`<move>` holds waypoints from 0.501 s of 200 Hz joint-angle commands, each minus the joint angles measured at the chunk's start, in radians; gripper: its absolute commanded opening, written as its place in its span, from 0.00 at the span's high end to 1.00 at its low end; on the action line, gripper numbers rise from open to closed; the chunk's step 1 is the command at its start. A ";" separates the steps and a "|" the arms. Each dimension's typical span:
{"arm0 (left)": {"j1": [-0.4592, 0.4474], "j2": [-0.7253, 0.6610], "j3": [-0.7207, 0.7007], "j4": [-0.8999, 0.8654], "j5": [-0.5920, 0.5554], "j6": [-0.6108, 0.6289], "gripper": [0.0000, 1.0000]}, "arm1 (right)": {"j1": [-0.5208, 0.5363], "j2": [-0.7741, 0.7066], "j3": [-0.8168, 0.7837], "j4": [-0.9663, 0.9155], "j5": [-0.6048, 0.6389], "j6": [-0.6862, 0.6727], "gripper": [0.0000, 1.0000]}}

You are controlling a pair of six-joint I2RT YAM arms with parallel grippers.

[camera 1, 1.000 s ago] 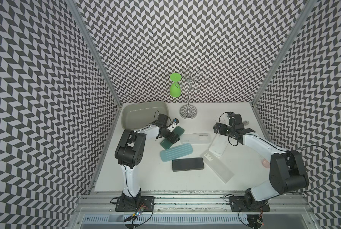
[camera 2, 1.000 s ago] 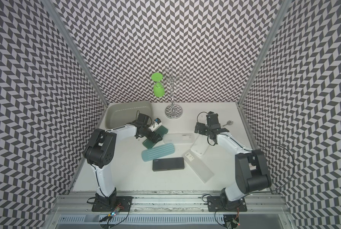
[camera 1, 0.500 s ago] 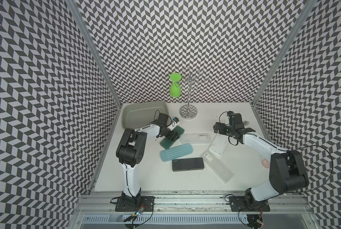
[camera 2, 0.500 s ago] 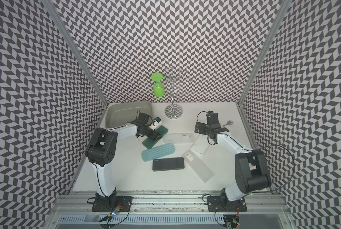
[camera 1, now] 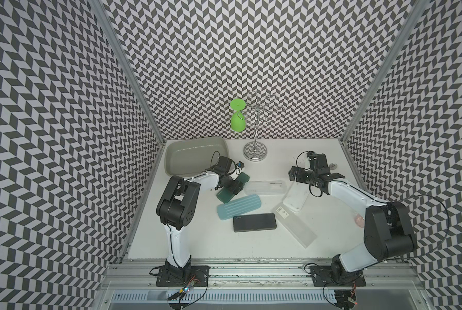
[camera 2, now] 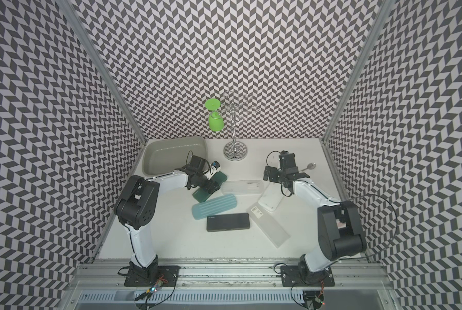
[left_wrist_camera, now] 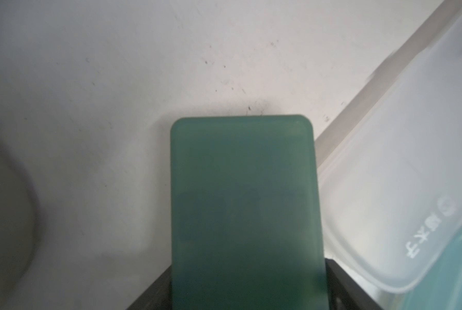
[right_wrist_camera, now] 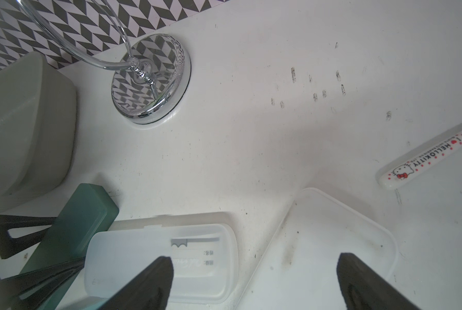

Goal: Put the pencil case into the storage box
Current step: Pick up the pencil case from the center of the board.

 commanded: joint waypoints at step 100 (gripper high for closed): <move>0.006 -0.045 0.232 -0.301 -0.113 -0.052 0.43 | 0.001 -0.020 0.022 0.013 -0.001 -0.034 0.00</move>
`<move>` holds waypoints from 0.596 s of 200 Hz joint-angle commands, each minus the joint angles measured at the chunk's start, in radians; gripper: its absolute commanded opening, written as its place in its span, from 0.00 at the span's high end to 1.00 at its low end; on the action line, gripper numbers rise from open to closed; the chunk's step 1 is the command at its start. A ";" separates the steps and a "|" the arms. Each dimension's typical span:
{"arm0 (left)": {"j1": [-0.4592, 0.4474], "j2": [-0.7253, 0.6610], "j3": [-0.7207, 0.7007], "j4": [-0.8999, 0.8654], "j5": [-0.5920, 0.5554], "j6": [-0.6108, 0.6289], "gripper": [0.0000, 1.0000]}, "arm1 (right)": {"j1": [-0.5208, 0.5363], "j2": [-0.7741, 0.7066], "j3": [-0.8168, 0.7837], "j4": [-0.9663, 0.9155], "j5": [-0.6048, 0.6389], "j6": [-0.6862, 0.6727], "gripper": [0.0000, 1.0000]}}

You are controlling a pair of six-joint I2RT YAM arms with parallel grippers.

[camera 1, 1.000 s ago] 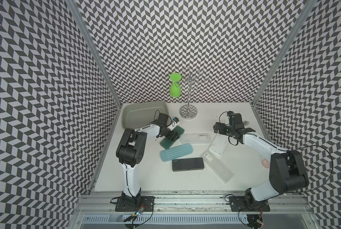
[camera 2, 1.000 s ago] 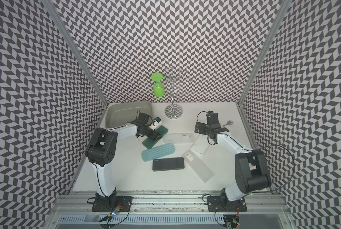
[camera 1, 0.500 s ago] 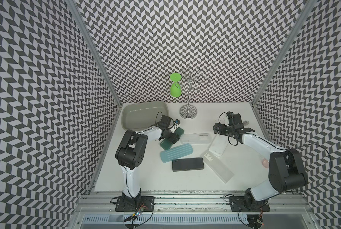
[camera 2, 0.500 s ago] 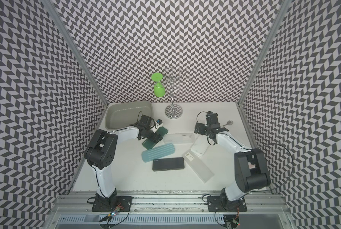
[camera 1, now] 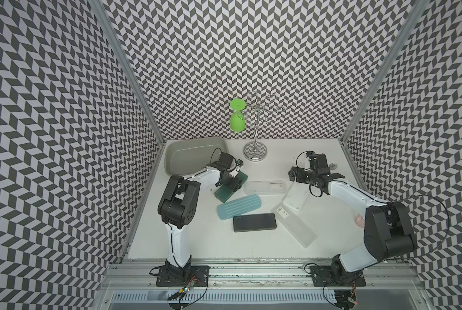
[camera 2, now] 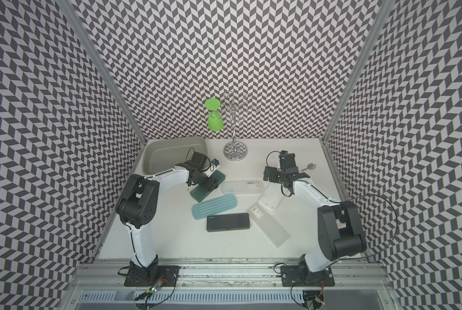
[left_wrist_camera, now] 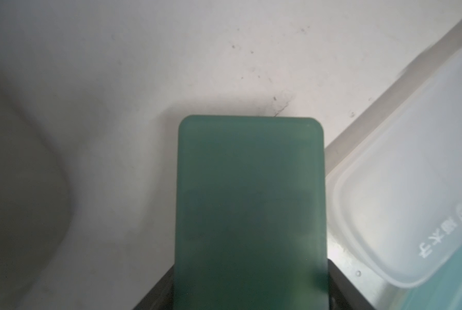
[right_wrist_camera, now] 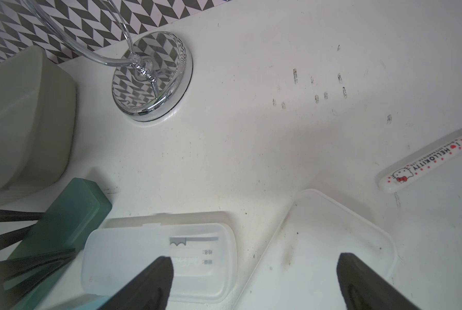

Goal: Put the pencil case into the storage box
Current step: Pick up the pencil case from the center of the board, then place the pencil case at the storage box.

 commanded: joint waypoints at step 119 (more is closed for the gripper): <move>0.242 -0.118 0.249 0.041 -0.227 -0.203 0.42 | 0.001 0.000 0.064 -0.044 -0.062 0.006 0.00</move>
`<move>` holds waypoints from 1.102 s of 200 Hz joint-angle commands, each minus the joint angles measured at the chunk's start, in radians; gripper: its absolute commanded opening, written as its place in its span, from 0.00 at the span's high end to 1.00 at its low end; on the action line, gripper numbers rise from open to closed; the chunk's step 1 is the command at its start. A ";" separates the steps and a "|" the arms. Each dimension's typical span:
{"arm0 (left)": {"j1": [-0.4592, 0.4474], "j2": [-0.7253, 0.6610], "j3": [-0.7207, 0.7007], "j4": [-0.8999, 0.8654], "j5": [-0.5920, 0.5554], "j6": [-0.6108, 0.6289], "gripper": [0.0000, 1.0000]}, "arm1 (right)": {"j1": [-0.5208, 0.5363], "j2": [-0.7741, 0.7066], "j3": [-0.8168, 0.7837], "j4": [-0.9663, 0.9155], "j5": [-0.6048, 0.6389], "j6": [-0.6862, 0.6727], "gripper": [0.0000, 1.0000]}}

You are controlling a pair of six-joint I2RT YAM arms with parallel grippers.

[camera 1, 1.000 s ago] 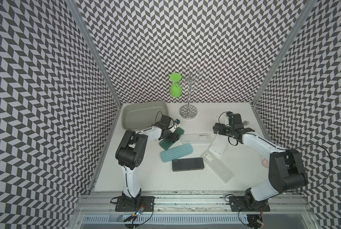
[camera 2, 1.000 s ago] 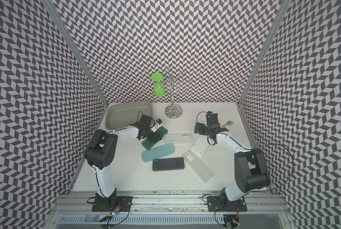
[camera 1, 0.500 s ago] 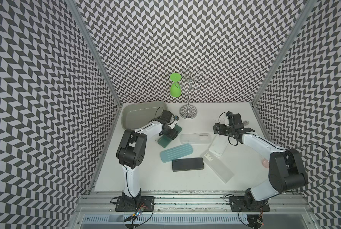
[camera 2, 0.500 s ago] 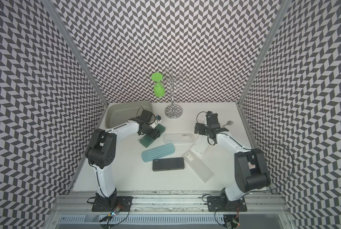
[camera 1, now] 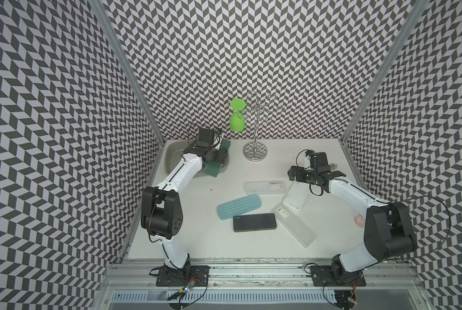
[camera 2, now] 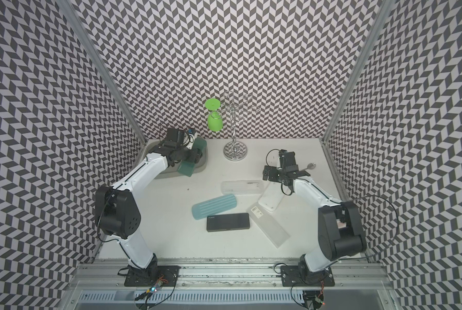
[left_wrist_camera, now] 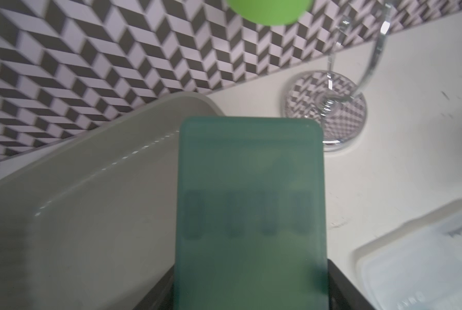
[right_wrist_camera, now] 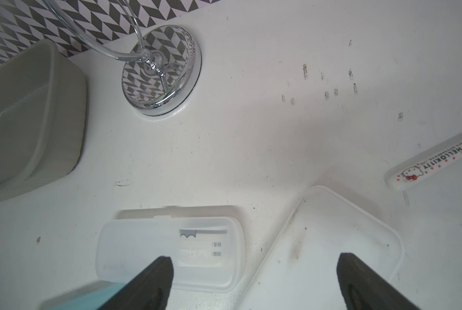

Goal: Put the pencil case into the storage box
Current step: Place the pencil case at the storage box.

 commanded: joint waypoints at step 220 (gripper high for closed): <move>0.339 0.354 0.139 0.328 -0.298 -0.022 0.00 | 0.003 -0.062 -0.164 0.043 -0.042 -0.002 0.00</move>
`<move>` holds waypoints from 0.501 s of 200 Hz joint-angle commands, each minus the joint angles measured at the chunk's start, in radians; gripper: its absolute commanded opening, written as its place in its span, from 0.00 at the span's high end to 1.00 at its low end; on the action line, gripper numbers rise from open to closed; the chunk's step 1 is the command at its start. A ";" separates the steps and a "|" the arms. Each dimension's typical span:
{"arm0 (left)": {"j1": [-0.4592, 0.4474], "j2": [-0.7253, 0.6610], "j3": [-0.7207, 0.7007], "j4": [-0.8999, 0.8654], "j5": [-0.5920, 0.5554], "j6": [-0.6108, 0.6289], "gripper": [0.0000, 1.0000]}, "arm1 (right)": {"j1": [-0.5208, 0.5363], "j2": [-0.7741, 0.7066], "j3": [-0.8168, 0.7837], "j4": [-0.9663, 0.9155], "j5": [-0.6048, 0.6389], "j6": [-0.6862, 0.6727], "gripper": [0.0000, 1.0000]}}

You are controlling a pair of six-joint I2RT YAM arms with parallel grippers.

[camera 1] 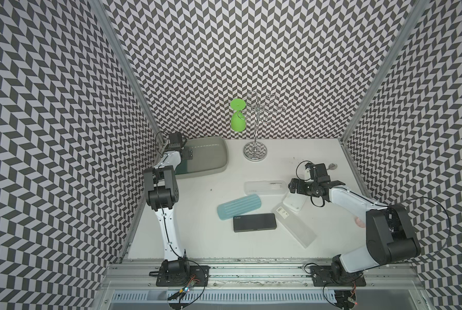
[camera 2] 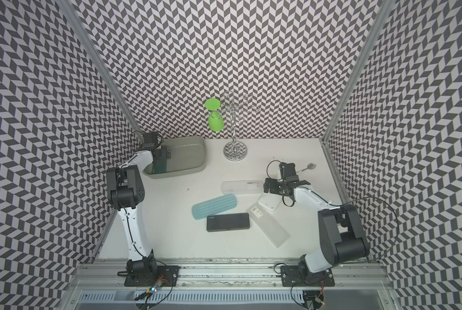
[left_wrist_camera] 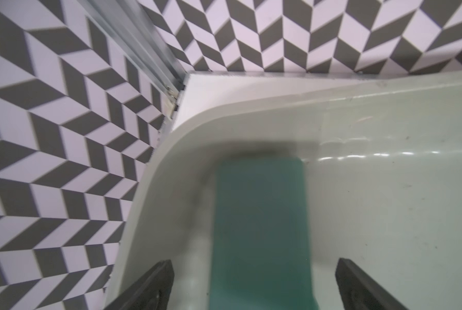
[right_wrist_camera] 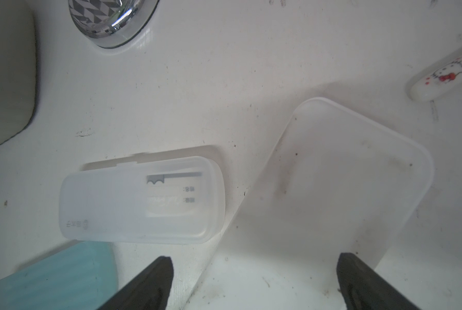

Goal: Put the pencil case into the storage box
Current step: Place the pencil case at the storage box.

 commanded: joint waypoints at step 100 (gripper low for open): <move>-0.425 -0.385 -0.190 -0.065 0.423 0.164 0.00 | 0.000 -0.049 0.031 0.006 -0.009 -0.027 0.00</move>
